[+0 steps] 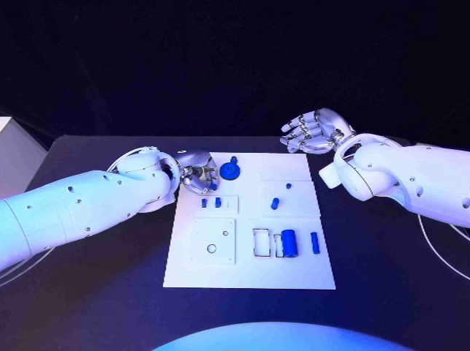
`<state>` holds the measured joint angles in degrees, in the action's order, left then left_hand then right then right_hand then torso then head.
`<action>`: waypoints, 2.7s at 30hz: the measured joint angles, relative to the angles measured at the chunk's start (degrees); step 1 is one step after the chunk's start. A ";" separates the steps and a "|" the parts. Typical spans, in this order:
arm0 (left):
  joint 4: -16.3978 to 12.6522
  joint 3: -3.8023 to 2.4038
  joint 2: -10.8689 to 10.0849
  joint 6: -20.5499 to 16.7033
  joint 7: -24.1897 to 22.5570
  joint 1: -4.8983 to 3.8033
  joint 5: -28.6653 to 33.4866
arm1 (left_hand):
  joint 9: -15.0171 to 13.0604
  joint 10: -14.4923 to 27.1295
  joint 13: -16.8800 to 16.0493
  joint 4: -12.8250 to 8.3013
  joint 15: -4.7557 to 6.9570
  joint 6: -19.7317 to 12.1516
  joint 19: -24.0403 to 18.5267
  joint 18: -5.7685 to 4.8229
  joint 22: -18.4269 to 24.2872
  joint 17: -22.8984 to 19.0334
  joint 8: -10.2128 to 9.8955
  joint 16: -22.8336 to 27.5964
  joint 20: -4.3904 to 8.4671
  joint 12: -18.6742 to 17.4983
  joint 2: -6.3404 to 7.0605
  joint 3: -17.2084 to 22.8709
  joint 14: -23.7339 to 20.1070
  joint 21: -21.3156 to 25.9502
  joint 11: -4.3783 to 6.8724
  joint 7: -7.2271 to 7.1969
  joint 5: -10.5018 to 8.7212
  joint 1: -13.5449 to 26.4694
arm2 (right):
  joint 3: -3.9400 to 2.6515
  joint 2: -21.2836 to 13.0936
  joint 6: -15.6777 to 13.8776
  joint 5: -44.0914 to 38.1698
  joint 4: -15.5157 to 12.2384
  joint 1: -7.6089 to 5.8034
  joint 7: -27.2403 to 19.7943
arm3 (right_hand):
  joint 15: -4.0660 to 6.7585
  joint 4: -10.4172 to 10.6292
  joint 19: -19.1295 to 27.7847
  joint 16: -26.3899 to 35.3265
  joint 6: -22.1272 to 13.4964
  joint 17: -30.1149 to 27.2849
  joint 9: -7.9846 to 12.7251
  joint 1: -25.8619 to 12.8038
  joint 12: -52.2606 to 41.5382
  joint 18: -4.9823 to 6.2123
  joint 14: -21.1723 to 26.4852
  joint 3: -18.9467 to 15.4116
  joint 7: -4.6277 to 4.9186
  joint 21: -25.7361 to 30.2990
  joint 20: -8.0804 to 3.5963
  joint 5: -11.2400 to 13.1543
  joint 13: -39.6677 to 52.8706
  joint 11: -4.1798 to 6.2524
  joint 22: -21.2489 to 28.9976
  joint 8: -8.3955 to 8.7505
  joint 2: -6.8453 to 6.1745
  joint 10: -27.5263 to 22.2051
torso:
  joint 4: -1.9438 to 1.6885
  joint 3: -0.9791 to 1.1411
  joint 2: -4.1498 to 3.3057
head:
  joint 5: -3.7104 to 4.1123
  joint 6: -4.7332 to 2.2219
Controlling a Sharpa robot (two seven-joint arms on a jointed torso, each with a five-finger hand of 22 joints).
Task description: Assemble the parts on the task board
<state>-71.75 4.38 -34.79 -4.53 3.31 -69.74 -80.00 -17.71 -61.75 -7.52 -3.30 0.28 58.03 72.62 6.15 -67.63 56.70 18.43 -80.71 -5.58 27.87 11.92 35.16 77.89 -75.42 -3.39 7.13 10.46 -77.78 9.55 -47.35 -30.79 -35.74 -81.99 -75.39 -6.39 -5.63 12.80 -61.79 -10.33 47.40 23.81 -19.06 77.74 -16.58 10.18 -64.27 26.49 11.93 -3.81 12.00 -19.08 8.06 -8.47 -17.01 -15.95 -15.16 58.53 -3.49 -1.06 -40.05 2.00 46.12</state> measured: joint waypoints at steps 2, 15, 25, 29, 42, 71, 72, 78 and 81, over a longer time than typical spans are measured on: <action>-0.02 0.01 -0.02 0.00 0.00 0.01 0.01 | 0.11 0.14 0.00 0.08 -0.21 -0.82 -0.17 0.00 0.17 -0.13 -0.72 0.00 -0.17 -0.48 0.00 -0.21 -0.21 0.23 -0.14 0.55 0.00 0.00 | 0.00 0.00 0.00 0.00 0.00 0.00 0.00 | 0.00 0.00 0.00 0.23 0.00 -0.06 0.03 -0.01 0.00 0.00 0.00 0.00 0.00 0.00 0.00 0.00 -0.10 0.00 0.12 0.00 -0.01 0.00 | 0.02 -0.01 0.00 | 0.00 0.00; -0.06 0.08 -0.37 0.13 0.20 0.12 0.42 | 1.75 0.01 0.00 0.14 -0.82 -5.68 -0.56 0.00 0.32 -0.58 -4.53 0.00 -0.57 -1.43 0.49 -0.47 -0.82 0.49 -1.04 1.90 0.00 0.11 | 0.00 -0.06 -0.12 0.00 -0.01 0.00 -0.03 | -1.20 -1.15 2.28 2.46 -0.21 -1.71 0.65 -0.53 0.51 0.00 1.71 -0.81 0.20 0.00 0.97 0.00 -2.38 -1.13 3.04 0.84 0.08 -1.14 | 0.03 0.03 -0.02 | 0.09 0.07; -0.03 0.05 -0.73 0.12 0.47 0.16 0.59 | 2.20 -0.20 -0.09 0.14 -0.82 -6.78 -0.56 0.00 0.34 -0.78 -5.36 0.00 -0.57 -1.46 0.61 -0.47 -0.82 0.48 -1.24 2.04 0.00 -0.01 | 0.00 -0.24 -0.10 0.00 -0.01 0.00 -0.03 | -1.35 -2.02 2.67 3.01 -0.21 -2.51 0.77 -0.52 0.74 0.00 1.98 -0.86 0.21 0.00 1.23 0.25 -3.41 -1.34 4.33 1.01 0.09 -1.34 | 0.02 0.00 0.00 | 0.11 0.11; 0.00 -0.06 -1.15 0.00 0.50 0.23 0.63 | 2.27 -0.20 -0.09 0.14 -0.91 -6.78 -0.79 0.00 0.74 -1.16 -5.36 0.00 -0.79 -1.58 0.61 -0.47 -0.91 0.79 -1.24 2.04 0.00 -0.01 | 0.00 -0.66 0.49 -0.64 -0.05 0.00 0.21 | 0.57 -4.84 -2.07 0.73 1.47 -2.29 0.93 2.36 0.75 0.00 -3.53 1.04 0.02 -2.54 -0.90 3.84 -4.32 -0.11 4.21 1.01 1.17 -0.09 | 0.01 -0.03 0.01 | 0.11 -0.01; 0.58 -1.74 -6.84 -2.84 -3.83 0.24 15.81 | 2.70 4.32 0.30 0.54 -2.60 -5.69 -15.80 3.62 17.63 -24.93 -5.36 11.39 -2.14 -3.58 1.31 0.27 -15.66 14.89 -3.08 2.88 0.41 0.24 | 0.10 -2.87 10.19 -19.85 -1.04 0.08 4.02 | 6.56 -11.68 -12.31 -21.14 11.28 12.35 3.25 2.21 8.63 0.00 -19.70 3.80 -3.65 -26.21 -8.02 9.33 -4.23 4.58 -13.25 4.01 1.42 12.83 | 0.10 0.00 0.07 | 1.22 -1.33; -10.23 -2.11 -16.63 -0.08 -24.77 0.28 67.81 | 2.96 5.65 1.26 2.28 -3.36 -5.92 -20.41 4.02 24.24 -30.82 -5.35 19.36 -2.81 -3.92 1.08 -2.12 -21.38 23.78 -3.57 3.10 0.41 0.48 | 0.37 -2.54 11.67 -56.80 -4.14 5.21 15.37 | 6.56 -10.19 -21.22 -61.79 11.21 42.71 2.23 -1.66 12.65 -4.91 -19.67 5.29 -3.81 -65.92 -7.07 8.88 -4.15 4.10 -52.63 6.00 -1.50 12.66 | -0.08 -0.09 -0.01 | 2.22 -2.29; -10.31 -2.11 -16.68 -0.04 -24.93 0.28 68.18 | 2.96 5.65 1.25 2.28 -3.36 -5.92 -20.41 4.02 24.24 -30.81 -5.35 19.36 -2.81 -3.92 1.08 -2.12 -21.38 23.78 -3.57 3.10 0.41 0.48 | 0.37 -2.36 11.57 -57.01 -3.99 5.26 15.54 | 6.56 -10.15 -21.22 -62.07 11.21 42.81 2.21 -1.66 12.65 -4.91 -19.67 5.33 -3.81 -66.04 -7.07 8.78 -4.16 4.10 -52.84 6.00 -1.50 12.66 | -0.08 -0.09 -0.02 | 2.22 -2.29; -10.67 -2.11 -17.09 0.11 -25.61 0.29 69.91 | 2.95 5.64 1.25 2.28 -3.36 -5.92 -20.41 4.02 24.32 -30.88 -5.11 19.36 -2.81 -3.92 1.08 -2.12 -21.38 24.01 -3.57 3.10 0.41 0.48 | 0.36 -0.95 11.05 -58.05 -2.75 5.79 16.48 | 6.56 -9.81 -21.42 -63.01 11.36 43.09 1.94 -1.35 12.65 -4.90 -19.67 6.49 -3.66 -66.85 -6.87 8.30 -4.16 4.10 -53.77 6.00 -1.19 12.66 | -0.08 -0.05 -0.04 | 2.16 -2.06; -10.77 -2.11 -17.23 0.14 -25.78 0.29 70.44 | 2.95 5.64 1.25 2.28 -3.36 -5.92 -20.41 4.02 24.32 -30.88 -5.11 19.36 -2.81 -3.92 1.08 -2.12 -21.38 24.01 -3.57 3.10 0.41 0.48 | 0.36 -0.49 10.97 -58.36 -2.33 6.01 16.81 | 6.56 -9.76 -21.42 -63.55 11.64 43.33 1.71 -1.04 12.65 -4.90 -19.67 7.49 -3.82 -67.52 -6.87 8.31 -4.08 4.18 -54.31 6.00 -0.59 12.74 | -0.08 -0.04 -0.05 | 2.09 -1.97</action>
<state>-82.52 2.27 -52.02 -4.39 -22.47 -69.44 -9.56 -14.76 -56.11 -6.26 -1.02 -3.08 52.12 52.21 10.17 -43.31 25.82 13.32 -61.35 -8.39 23.95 13.00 33.04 56.51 -51.41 -6.96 10.23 10.87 -77.30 9.92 -47.83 -19.82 -94.10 -84.32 -69.38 10.41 0.93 3.04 -83.21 -73.87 59.04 67.13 -17.35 76.70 -3.93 5.28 -83.94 33.97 8.11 -71.33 5.13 -10.77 3.98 -4.30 -71.32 -9.95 -15.74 71.27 -3.57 -1.10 -40.10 4.09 44.15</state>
